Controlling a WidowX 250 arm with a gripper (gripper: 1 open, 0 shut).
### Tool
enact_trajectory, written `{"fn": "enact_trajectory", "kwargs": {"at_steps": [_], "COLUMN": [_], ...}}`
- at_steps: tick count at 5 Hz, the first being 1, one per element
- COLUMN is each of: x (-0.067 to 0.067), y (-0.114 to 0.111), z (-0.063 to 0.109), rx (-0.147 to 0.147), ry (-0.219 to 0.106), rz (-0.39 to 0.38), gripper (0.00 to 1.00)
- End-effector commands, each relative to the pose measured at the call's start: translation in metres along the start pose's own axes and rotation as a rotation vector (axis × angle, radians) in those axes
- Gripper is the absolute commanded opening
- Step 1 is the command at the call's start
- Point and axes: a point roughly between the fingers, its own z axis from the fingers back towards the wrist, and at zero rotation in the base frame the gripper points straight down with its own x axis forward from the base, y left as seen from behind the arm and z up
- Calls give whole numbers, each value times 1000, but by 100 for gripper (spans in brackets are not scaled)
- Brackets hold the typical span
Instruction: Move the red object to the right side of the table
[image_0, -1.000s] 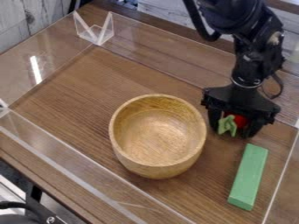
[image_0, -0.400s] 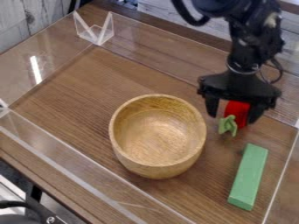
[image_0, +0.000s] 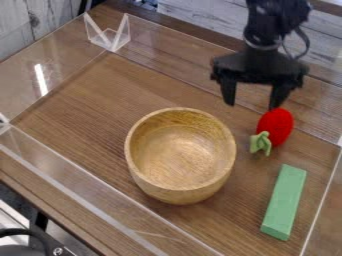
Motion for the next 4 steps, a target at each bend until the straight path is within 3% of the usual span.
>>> {"fn": "enact_trajectory", "kwargs": {"at_steps": [1,2,4], "x": [30,40,38], "y": [-4,-11,-23], "z": [21,11,14], "rx": [-33,-21,10], "ry": [-94,-102,-82], "rz": [53,85,107], "gripper": [100,100,100]}}
